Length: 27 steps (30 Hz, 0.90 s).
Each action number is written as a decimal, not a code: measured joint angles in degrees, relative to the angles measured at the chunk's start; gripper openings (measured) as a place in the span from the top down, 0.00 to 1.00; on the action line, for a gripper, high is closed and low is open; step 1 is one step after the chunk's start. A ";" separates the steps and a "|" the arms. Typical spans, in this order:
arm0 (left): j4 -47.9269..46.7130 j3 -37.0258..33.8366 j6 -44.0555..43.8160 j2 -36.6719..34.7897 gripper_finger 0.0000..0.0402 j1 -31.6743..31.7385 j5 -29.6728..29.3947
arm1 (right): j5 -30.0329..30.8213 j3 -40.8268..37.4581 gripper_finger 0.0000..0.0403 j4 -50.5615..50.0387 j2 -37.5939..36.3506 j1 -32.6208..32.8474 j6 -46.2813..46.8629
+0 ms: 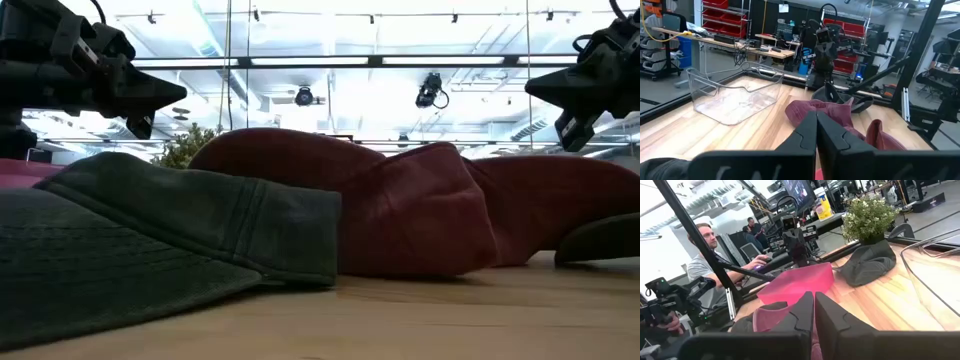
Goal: Pick & Place hat
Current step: Put the right black cap into the transparent bin
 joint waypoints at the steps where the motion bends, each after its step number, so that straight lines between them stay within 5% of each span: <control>1: 0.00 0.00 -0.23 0.00 0.99 0.00 -0.16 | 0.00 0.00 0.95 0.10 0.00 0.02 -0.08; 16: 2.87 0.00 -5.69 0.00 0.99 -0.02 -2.45 | 0.06 0.00 0.95 1.81 0.00 0.00 -2.99; 21: 17.87 0.15 -11.54 0.00 0.99 0.00 -8.40 | 4.89 -0.02 0.95 17.33 -0.02 0.02 -6.21; 27: 21.48 8.91 0.11 0.54 0.99 0.00 -10.56 | 11.25 1.45 0.95 35.92 0.00 0.02 -21.18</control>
